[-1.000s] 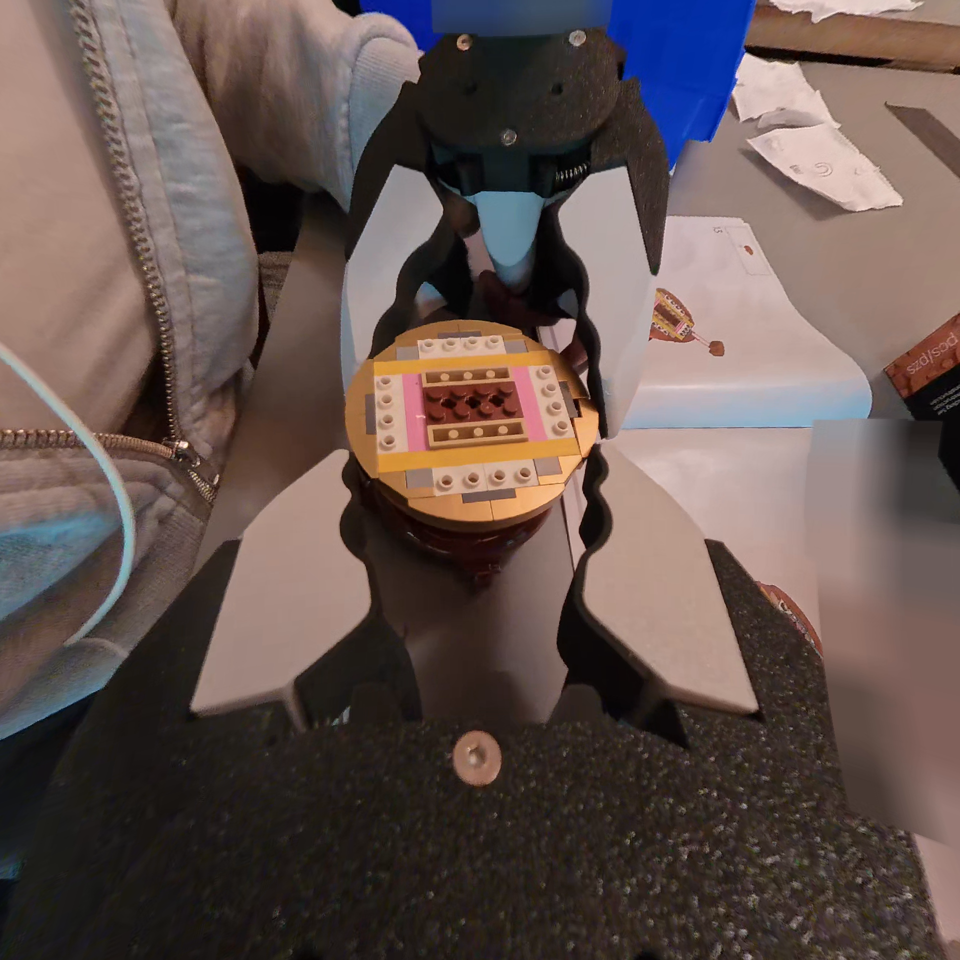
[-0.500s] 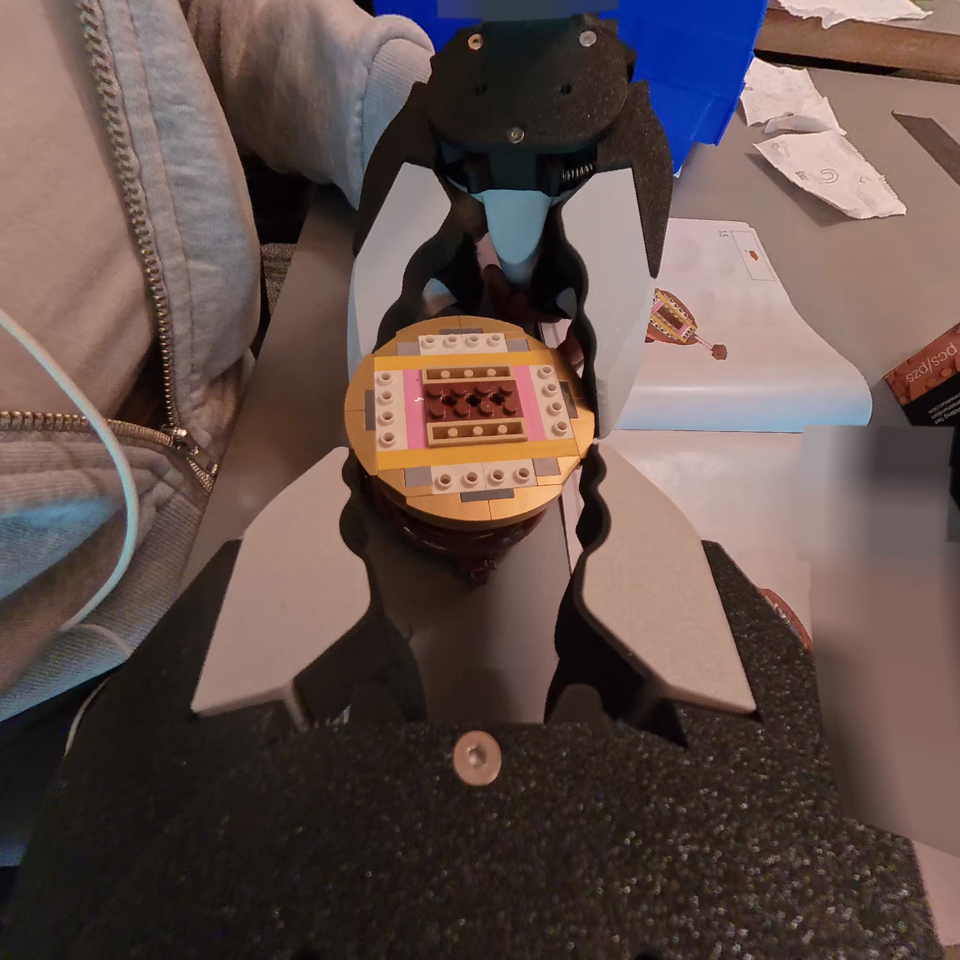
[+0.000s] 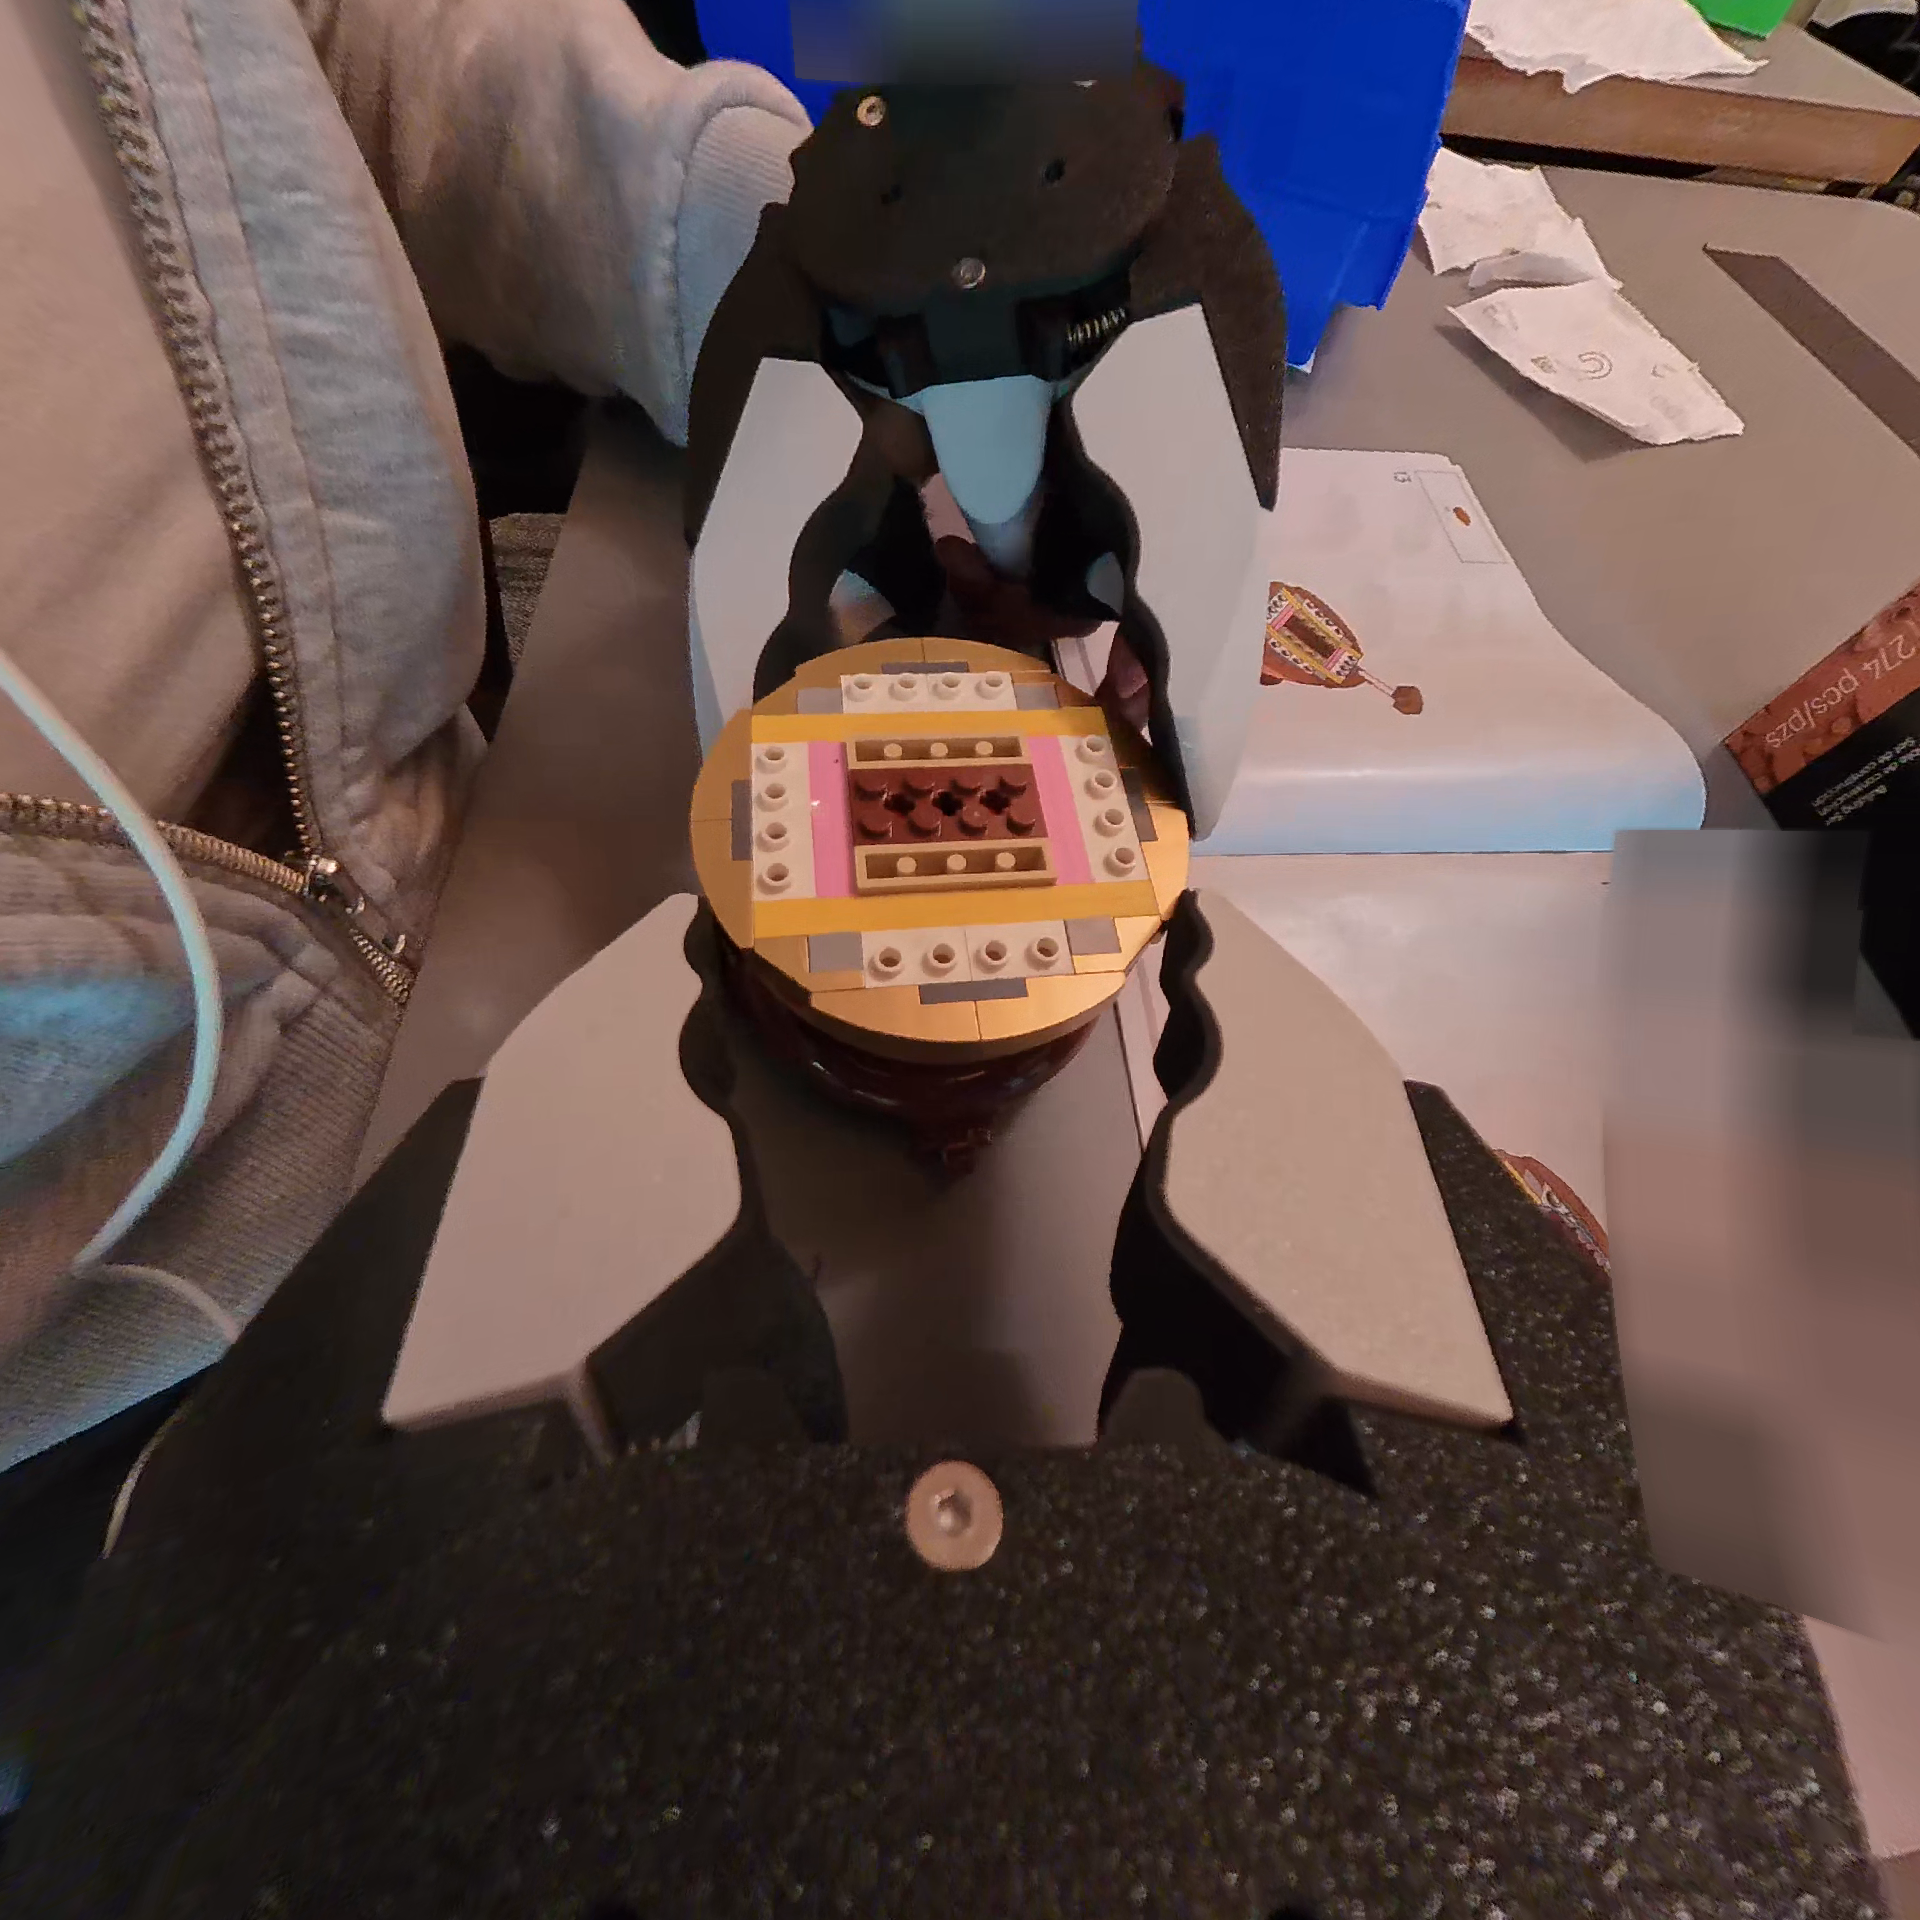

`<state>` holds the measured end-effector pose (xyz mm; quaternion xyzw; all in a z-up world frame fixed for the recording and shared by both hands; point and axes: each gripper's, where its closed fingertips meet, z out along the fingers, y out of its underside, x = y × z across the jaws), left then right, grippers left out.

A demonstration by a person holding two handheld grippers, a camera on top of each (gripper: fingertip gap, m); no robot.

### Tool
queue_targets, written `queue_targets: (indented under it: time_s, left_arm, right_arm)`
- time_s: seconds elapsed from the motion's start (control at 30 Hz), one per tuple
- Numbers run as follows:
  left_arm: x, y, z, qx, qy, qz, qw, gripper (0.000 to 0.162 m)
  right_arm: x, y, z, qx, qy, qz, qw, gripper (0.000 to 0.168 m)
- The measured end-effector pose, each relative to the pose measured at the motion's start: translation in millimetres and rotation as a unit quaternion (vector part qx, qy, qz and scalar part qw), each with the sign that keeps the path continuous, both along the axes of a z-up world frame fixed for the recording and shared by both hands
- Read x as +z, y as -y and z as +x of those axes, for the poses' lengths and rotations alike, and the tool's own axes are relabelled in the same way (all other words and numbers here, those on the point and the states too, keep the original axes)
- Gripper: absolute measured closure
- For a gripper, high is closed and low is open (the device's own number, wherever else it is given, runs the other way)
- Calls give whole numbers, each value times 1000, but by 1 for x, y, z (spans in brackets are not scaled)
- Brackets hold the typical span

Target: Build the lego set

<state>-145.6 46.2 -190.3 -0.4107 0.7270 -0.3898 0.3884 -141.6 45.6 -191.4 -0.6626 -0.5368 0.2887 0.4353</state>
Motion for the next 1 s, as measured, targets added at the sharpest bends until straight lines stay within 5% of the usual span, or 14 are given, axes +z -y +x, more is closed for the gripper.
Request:
queue_targets:
  time_s: [0.33,0.47,0.6,0.73,0.83,1.0]
  left_arm:
    - [-1,-3,0,22,-13,-7,1000,79]
    - [2,-9,-13,83,-24,-40,995,58]
    - [10,0,-20,104,-6,-87,991,62]
    - [6,2,-12,119,-12,-73,990,64]
    - [6,-1,-10,124,0,-59,991,83]
    - [6,3,-12,103,-2,-59,993,84]
  right_arm:
    - [0,-2,1,-6,-5,-10,1000,87]
    - [5,-4,4,-6,-22,20,1000,74]
    - [6,-2,0,40,-37,13,998,74]
    - [-3,-3,-5,62,-15,10,998,81]
    - [-2,-1,-6,65,-22,14,998,83]
    - [-2,1,-7,56,-35,16,998,84]
